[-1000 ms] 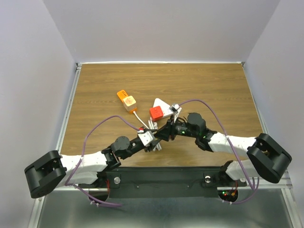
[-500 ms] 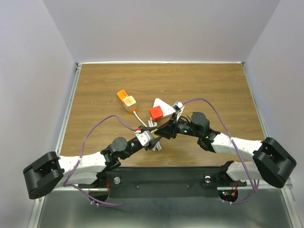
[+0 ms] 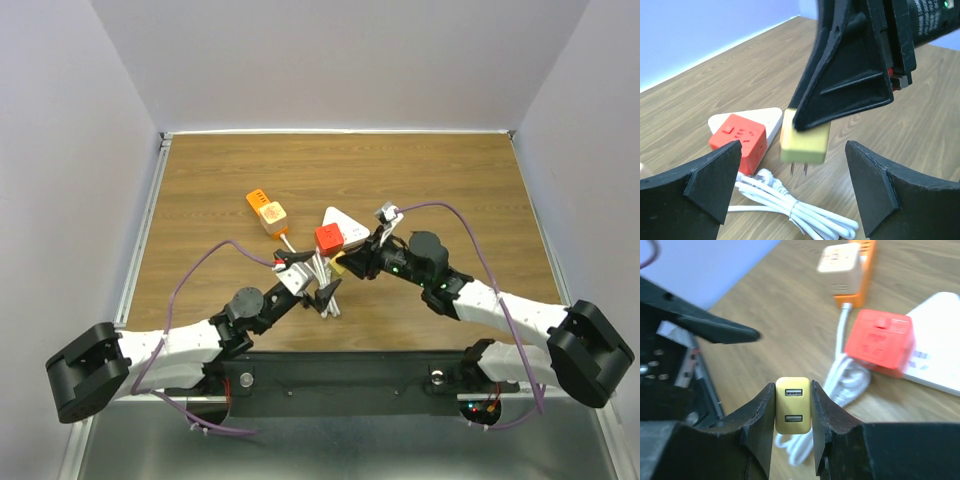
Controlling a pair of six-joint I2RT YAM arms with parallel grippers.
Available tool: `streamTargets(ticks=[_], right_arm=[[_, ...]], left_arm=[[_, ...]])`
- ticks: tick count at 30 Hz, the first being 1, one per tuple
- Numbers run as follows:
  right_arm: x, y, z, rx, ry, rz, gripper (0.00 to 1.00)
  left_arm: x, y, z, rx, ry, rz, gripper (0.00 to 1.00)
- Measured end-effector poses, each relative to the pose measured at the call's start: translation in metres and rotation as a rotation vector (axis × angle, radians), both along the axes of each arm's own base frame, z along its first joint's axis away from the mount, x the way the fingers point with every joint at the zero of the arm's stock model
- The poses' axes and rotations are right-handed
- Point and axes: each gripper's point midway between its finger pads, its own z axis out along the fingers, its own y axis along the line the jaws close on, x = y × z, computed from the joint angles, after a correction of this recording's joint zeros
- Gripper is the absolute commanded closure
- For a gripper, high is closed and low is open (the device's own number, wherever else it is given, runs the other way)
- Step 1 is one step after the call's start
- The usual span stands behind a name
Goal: Insert the plug
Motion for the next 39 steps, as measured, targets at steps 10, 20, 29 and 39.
streamTargets(ticks=[10,20,29,39], right_arm=[[0.041,-0.051,0.027,-0.032,-0.109,-0.332,0.99],[0.055,-0.107,0.057,-0.022,-0.184,-0.603,1.00],[0.045,-0.128,0.079,0.027,-0.230,-0.659,0.99],[0.046,-0.127,0.057,-0.037,-0.199,-0.652,1.00]], left_arm=[[0.044,0.020,0.005,-0.163,0.226,0.328,0.01],[0.093,-0.023,-0.031,-0.198,0.457,0.571,0.01],[0.119,-0.037,-0.058,-0.178,0.501,0.741,0.01],[0.120,-0.028,-0.059,-0.192,0.484,0.829,0.01]])
